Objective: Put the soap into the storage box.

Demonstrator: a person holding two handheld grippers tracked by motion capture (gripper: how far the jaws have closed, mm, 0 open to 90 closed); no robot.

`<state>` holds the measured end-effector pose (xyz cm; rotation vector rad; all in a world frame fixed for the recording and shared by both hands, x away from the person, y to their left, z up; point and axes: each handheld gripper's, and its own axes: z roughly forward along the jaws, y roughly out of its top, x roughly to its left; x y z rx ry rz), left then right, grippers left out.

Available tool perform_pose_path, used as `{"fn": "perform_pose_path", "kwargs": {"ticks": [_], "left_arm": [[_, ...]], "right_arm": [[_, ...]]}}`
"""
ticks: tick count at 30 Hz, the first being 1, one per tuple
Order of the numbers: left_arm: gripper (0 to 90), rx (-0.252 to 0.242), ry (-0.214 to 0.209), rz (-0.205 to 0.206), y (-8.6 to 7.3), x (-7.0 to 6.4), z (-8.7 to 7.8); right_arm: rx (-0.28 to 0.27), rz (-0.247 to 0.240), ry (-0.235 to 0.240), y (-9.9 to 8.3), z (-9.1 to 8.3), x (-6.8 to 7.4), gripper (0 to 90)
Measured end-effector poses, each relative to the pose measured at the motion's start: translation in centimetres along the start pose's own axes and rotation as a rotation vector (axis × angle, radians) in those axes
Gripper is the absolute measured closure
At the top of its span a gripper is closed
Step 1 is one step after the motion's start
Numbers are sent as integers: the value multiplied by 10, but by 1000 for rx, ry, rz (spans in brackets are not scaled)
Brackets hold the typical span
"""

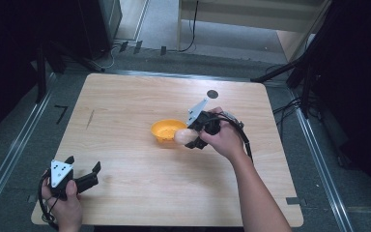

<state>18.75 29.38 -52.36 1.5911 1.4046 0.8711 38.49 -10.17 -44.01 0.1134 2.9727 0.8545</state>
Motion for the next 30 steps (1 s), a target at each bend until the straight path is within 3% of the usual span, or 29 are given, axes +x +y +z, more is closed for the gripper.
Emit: {"fn": "perform_pose_path", "kwargs": {"ticks": [6, 30], "left_arm": [[76, 3, 3, 4, 0, 0, 0], [76, -4, 5, -10, 0, 1, 0]], "right_arm": [[0, -11, -12, 11, 5, -7, 330], [93, -44, -12, 53, 35, -32, 329]]}}
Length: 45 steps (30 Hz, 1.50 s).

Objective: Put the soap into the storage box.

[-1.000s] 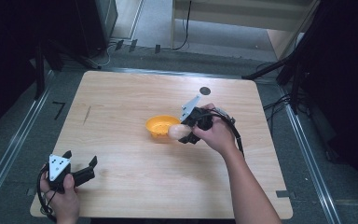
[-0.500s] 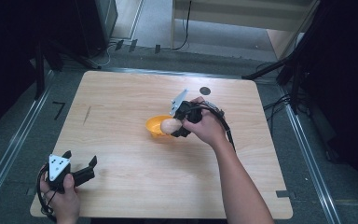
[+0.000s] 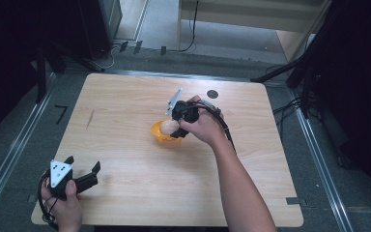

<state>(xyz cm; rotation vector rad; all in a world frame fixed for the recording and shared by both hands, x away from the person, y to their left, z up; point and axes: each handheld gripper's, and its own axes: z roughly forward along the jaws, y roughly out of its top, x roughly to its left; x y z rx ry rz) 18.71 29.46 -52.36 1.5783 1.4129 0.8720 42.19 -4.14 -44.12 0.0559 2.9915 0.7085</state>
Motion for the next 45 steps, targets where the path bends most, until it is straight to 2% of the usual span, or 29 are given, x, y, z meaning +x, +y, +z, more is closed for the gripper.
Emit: {"fn": "perform_pose_path", "kwargs": {"ticks": [5, 14, 16, 18, 20, 23, 29, 33, 35, 40, 45], "left_arm": [[76, -3, -6, -9, 0, 1, 0], [76, -4, -9, -14, 0, 2, 0], [76, -4, -9, -14, 0, 2, 0], [76, -6, -10, -16, 0, 2, 0], [76, -5, -10, -16, 0, 2, 0], [76, -6, -10, -19, 0, 2, 0], [76, -2, -9, -20, 0, 2, 0], [76, -5, -10, -19, 0, 2, 0], [76, -5, -10, -19, 0, 2, 0], [76, -1, -7, -14, 0, 1, 1], [76, 3, -7, -11, 0, 1, 1]], "right_arm": [[39, -21, -4, 8, 7, -1, 329], [56, -14, 0, 9, 14, -6, 328], [51, -10, 11, 9, 15, -6, 327], [38, -20, 44, 8, 17, -8, 324], [51, -24, 54, 7, 18, -7, 319], [17, -6, 53, 4, 13, -9, 283], [13, 33, 41, -3, 10, -9, 291], [-46, 73, 18, -12, 4, -8, 294], [-56, 81, 6, -16, 2, -6, 293], [-94, 104, 15, -29, -4, -2, 327], [-92, 125, 16, -43, -9, 5, 300]]}}
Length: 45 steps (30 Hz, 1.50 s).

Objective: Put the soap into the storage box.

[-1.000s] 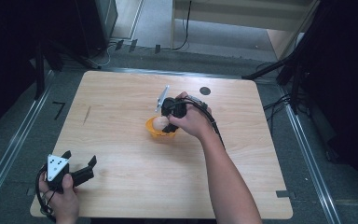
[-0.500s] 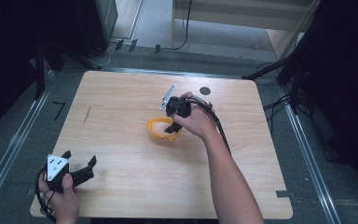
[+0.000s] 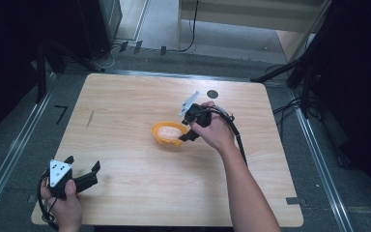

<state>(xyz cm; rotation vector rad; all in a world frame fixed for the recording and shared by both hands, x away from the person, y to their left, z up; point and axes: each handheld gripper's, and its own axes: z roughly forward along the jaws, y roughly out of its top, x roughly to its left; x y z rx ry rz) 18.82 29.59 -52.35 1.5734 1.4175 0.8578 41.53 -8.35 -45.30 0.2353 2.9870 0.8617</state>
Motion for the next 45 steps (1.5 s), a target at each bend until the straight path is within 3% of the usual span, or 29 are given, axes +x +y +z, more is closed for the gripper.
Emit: {"fn": "perform_pose_path", "kwargs": {"ticks": [9, 19, 33, 45], "left_arm": [[76, 3, 3, 3, 0, 0, 0], [76, -1, 1, 1, 0, 0, 1], [76, -1, 1, 3, 0, 0, 1], [76, -1, 1, 3, 0, 0, 1]], "right_arm": [[-44, 23, -3, -24, -15, 10, 282], [-60, 48, -59, -45, -28, 21, 237], [-90, 122, -93, -79, -32, 33, 167], [-126, 180, -153, -113, -38, 46, 139]]}}
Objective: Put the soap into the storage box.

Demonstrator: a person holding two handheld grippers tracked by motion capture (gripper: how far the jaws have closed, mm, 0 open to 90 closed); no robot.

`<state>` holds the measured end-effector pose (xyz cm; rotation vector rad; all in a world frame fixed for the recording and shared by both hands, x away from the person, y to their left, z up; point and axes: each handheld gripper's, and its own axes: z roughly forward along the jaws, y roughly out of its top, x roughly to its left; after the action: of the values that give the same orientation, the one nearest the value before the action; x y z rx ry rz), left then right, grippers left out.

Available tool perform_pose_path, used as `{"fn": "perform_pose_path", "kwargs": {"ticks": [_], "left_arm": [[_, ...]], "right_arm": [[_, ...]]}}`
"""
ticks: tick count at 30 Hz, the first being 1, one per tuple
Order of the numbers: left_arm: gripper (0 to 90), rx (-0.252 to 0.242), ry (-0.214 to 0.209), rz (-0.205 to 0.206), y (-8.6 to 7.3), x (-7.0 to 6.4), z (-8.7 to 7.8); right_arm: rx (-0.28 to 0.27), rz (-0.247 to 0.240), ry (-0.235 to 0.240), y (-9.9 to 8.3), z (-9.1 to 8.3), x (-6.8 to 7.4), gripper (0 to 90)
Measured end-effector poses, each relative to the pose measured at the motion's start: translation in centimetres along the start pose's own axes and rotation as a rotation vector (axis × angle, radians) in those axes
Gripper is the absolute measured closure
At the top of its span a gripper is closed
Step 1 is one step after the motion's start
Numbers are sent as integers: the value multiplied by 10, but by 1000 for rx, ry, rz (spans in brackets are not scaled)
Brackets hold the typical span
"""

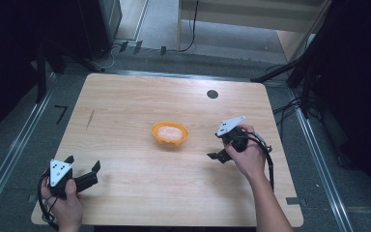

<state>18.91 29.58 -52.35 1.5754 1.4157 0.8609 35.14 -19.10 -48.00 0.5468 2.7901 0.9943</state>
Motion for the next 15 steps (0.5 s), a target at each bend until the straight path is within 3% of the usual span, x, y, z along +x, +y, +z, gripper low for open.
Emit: {"fn": "perform_pose_path", "kwargs": {"ticks": [15], "left_arm": [[76, 0, 0, 1, 0, 0, 0]], "right_arm": [[-33, 66, -34, -38, -15, 7, 136]]}}
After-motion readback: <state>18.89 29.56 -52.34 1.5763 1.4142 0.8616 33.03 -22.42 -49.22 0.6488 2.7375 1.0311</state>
